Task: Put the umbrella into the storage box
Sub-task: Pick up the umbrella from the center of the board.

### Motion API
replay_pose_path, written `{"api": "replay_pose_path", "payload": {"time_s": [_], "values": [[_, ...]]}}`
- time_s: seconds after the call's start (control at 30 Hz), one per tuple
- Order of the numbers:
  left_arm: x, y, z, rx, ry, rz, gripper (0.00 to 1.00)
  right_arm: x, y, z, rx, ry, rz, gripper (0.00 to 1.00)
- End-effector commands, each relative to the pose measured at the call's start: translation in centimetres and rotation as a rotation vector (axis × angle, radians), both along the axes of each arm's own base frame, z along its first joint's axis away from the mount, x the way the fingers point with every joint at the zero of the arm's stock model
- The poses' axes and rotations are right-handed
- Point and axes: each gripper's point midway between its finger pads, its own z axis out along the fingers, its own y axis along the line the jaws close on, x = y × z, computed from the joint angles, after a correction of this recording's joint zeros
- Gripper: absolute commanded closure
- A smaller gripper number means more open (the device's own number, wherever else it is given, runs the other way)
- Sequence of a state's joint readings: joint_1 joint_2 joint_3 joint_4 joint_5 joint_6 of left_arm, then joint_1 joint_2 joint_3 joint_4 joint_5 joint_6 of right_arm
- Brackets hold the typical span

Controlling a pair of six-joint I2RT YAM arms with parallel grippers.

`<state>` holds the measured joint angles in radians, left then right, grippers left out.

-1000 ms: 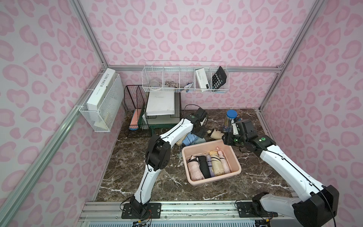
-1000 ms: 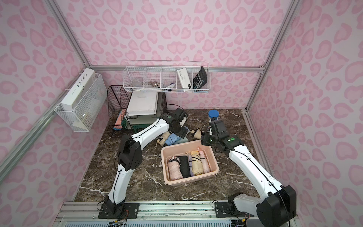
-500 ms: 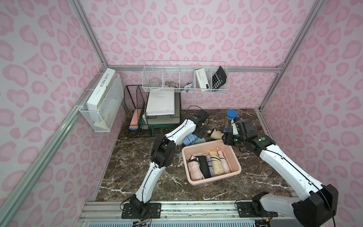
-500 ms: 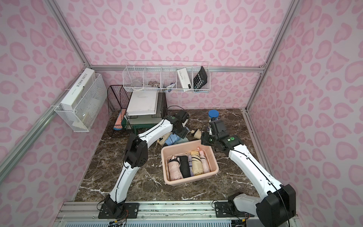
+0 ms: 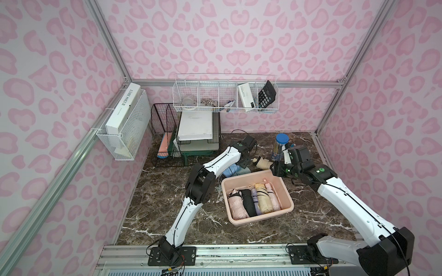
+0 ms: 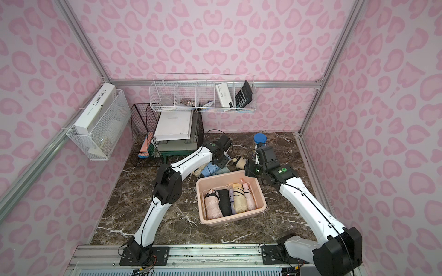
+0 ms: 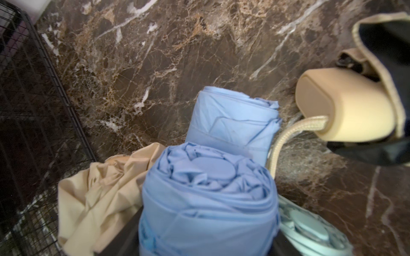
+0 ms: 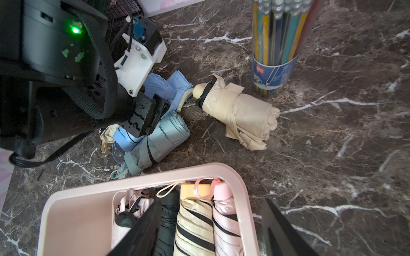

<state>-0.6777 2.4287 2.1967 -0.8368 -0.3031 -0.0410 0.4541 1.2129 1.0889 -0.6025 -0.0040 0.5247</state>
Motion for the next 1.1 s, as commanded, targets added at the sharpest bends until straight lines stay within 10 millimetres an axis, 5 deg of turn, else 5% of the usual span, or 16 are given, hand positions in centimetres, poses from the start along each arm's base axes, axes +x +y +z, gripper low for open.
{"api": "replay_pose_path", "payload": {"time_s": [0.0,0.23,0.53,0.8,1.07], "values": [[0.7,0.0,2.5,0.025,-0.089,0.012,0.36,0.0,0.0,0.3,0.013,-0.010,-0.009,0.35],[0.7,-0.3,6.3,-0.008,-0.161,0.021,0.39,-0.3,-0.1,0.5,0.035,-0.029,-0.017,0.35],[1.1,0.2,13.8,-0.120,-0.306,0.088,0.40,-0.5,0.8,1.9,0.110,-0.101,0.018,0.35],[-0.2,0.8,20.8,-0.404,-0.340,0.224,0.41,-1.4,4.1,6.7,0.289,-0.348,0.197,0.33],[-3.3,1.6,24.1,-0.712,-0.255,0.363,0.41,-3.4,8.0,8.9,0.375,-0.565,0.378,0.21]]}}
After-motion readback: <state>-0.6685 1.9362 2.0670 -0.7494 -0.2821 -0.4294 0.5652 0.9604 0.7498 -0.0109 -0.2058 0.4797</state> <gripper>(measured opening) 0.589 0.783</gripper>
